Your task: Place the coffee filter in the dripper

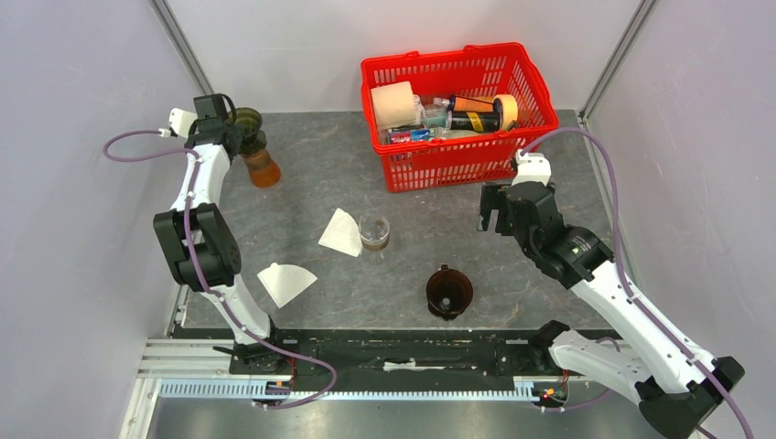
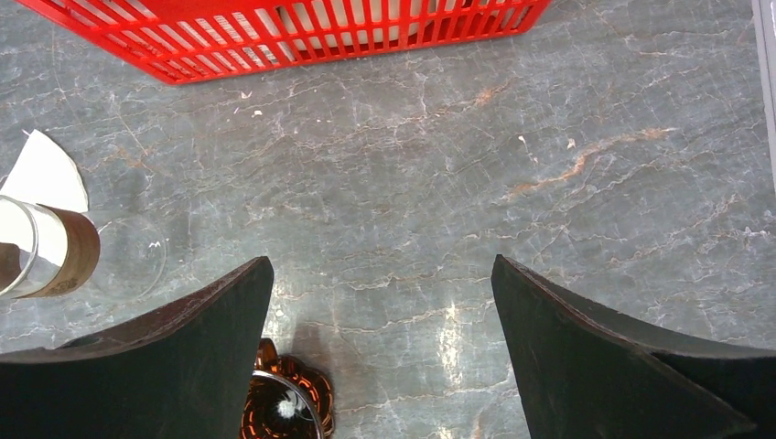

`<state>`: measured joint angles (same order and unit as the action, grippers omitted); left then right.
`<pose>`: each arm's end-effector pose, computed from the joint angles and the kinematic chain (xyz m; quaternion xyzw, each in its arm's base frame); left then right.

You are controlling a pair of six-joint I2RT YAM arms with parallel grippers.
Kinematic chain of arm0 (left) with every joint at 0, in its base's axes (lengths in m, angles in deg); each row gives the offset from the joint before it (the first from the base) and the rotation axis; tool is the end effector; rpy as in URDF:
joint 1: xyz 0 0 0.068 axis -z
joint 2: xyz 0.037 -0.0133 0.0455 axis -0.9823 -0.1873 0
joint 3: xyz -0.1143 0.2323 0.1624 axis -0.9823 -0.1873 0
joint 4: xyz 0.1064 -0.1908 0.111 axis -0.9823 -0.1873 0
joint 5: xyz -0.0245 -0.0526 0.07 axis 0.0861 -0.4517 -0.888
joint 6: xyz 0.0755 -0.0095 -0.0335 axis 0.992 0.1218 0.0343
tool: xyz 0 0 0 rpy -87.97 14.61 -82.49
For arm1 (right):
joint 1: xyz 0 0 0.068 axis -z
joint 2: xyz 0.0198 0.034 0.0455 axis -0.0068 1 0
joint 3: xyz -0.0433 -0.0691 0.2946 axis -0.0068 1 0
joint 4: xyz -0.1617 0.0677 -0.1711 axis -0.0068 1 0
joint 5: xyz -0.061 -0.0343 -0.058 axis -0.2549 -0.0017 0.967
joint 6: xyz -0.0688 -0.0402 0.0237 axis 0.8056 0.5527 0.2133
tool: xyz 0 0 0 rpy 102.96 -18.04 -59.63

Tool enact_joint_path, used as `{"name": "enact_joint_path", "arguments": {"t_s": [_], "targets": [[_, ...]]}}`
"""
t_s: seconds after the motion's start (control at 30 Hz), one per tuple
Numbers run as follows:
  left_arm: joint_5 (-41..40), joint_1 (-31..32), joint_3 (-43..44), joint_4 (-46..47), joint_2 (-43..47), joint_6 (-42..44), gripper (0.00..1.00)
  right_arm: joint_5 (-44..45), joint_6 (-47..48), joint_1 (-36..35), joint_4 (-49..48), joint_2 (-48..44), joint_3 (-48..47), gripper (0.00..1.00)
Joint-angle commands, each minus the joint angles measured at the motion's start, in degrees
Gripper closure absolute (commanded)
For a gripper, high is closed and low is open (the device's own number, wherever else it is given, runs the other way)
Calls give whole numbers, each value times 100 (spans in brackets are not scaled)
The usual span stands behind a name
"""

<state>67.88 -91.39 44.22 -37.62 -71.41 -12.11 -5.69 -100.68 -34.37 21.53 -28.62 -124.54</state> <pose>0.4285 0.1152 0.3188 -0.5784 0.6744 -0.0509 0.4562 0.1644 0.0733 0.3544 0.0085 0.8634 0.0294 0.5037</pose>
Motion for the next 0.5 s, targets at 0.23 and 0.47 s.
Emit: {"name": "enact_joint_path", "arguments": {"t_s": [0.23, 0.47], "targets": [[96, -29, 77, -216, 291, -60, 77, 159, 3, -7, -28, -155, 29, 3], [31, -30, 19, -287, 482, -66, 78, 136, -1, -7, -27, -173, 35, 3]]}}
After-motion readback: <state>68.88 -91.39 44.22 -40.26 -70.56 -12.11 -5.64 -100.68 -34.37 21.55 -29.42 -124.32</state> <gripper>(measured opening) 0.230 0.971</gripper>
